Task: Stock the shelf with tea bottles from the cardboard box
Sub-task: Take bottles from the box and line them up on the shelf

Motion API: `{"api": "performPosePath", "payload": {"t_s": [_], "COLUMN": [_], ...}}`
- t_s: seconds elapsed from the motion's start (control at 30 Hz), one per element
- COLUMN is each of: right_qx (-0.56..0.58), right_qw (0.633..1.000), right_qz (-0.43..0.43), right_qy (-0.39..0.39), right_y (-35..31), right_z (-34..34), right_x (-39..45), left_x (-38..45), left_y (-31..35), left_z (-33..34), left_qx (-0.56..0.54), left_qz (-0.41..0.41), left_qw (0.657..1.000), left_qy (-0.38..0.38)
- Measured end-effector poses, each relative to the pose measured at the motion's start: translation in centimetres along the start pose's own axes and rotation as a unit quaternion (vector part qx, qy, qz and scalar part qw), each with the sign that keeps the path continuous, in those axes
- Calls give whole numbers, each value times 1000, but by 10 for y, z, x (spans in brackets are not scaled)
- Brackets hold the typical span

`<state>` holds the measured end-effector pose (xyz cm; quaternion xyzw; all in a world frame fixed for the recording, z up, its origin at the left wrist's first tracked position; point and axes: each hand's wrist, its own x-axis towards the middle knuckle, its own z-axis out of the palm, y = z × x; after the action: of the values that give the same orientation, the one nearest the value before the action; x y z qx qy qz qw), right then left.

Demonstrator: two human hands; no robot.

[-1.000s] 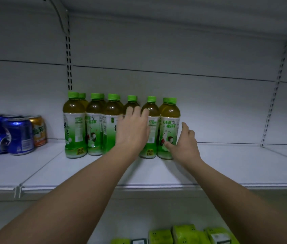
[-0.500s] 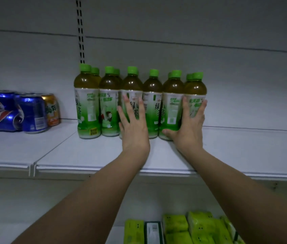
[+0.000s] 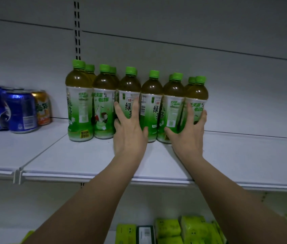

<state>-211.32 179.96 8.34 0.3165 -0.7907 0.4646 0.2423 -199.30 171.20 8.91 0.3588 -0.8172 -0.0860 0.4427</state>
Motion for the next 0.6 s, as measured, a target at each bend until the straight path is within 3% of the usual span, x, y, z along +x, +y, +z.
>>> {"api": "performPosePath", "payload": {"t_s": [0.17, 0.3, 0.4, 0.5, 0.6], "right_qx": [-26, -75, -78, -79, -73], "right_qw": [999, 996, 996, 996, 997], "right_qz": [2, 8, 11, 15, 11], "right_qy": [-29, -42, -43, -43, -37], "right_y": [2, 2, 4, 0, -5], "right_z": [3, 4, 0, -3, -4], "right_x": [3, 3, -1, 0, 1], "left_x": [6, 5, -3, -6, 2], "left_y": [-2, -3, -2, -15, -49], "left_z": [10, 12, 2, -24, -52], "left_qx": [47, 55, 46, 46, 19], "left_qz": [7, -5, 20, 53, -32], "left_qw": [996, 995, 998, 995, 993], "left_qy": [-70, -83, -32, 73, 116]}}
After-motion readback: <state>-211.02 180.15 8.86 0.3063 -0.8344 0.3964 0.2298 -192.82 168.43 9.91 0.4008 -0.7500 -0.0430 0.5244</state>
